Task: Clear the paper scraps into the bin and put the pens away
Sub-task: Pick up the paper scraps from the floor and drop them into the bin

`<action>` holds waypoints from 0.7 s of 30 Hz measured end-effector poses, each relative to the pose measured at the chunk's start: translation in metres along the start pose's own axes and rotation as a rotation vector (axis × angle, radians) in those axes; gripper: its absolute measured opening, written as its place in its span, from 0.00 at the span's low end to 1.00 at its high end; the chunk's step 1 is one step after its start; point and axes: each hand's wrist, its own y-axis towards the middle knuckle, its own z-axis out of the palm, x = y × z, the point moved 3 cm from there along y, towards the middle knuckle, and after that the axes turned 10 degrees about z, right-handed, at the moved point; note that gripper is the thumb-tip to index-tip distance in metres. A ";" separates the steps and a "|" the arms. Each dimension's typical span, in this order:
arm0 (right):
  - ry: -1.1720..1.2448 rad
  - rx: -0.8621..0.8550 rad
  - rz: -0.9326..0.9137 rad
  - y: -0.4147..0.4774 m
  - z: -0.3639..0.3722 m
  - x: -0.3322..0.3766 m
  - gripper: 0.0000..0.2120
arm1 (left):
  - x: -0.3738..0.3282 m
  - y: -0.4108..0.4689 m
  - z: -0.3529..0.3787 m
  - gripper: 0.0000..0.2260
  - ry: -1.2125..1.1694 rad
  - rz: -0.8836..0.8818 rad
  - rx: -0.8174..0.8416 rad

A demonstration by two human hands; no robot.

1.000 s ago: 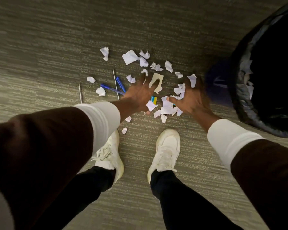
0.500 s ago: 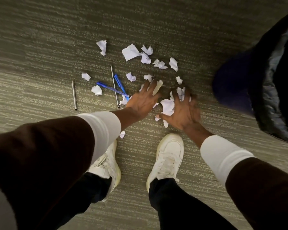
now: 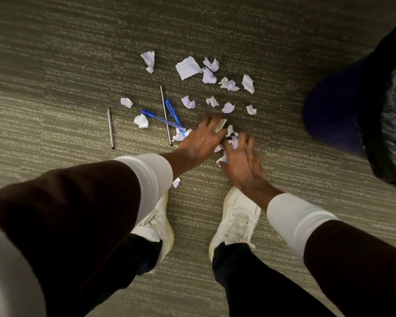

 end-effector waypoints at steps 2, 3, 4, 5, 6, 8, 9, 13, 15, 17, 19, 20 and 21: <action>0.009 0.015 -0.013 -0.005 0.002 0.005 0.31 | 0.001 -0.004 0.001 0.28 -0.015 0.008 -0.022; 0.023 0.028 -0.013 -0.006 0.004 0.007 0.31 | 0.001 -0.006 0.002 0.30 -0.022 0.018 -0.026; 0.033 0.037 -0.016 -0.007 0.004 0.009 0.31 | 0.001 -0.008 0.002 0.32 -0.025 0.026 -0.026; 0.035 0.045 -0.024 -0.007 0.005 0.010 0.31 | 0.002 -0.010 0.001 0.34 -0.025 0.031 -0.028; 0.032 0.052 -0.035 -0.008 0.006 0.011 0.30 | 0.001 -0.012 0.000 0.34 -0.024 0.034 -0.031; 0.047 0.057 -0.060 -0.008 0.008 0.012 0.28 | 0.002 -0.013 -0.002 0.31 -0.031 0.042 -0.023; 0.080 0.062 -0.070 -0.009 0.009 0.012 0.27 | 0.003 -0.013 -0.003 0.30 -0.038 0.042 -0.011; 0.271 0.043 -0.026 -0.011 0.004 0.001 0.17 | 0.006 -0.018 -0.007 0.36 -0.039 0.026 -0.021; 0.378 -0.008 0.034 -0.016 -0.005 -0.009 0.11 | 0.004 -0.023 -0.013 0.39 -0.061 0.024 -0.056; 0.451 -0.045 0.075 -0.026 -0.017 -0.019 0.09 | 0.000 -0.030 -0.023 0.38 -0.091 0.015 -0.072; 0.523 -0.083 0.103 -0.037 -0.034 -0.027 0.09 | -0.007 -0.038 -0.036 0.33 -0.108 -0.013 -0.080; 0.553 -0.106 0.122 -0.043 -0.044 -0.031 0.09 | -0.014 -0.042 -0.046 0.29 -0.118 -0.036 -0.087; 0.577 -0.129 0.145 -0.049 -0.054 -0.035 0.08 | -0.021 -0.046 -0.056 0.27 -0.138 -0.060 -0.094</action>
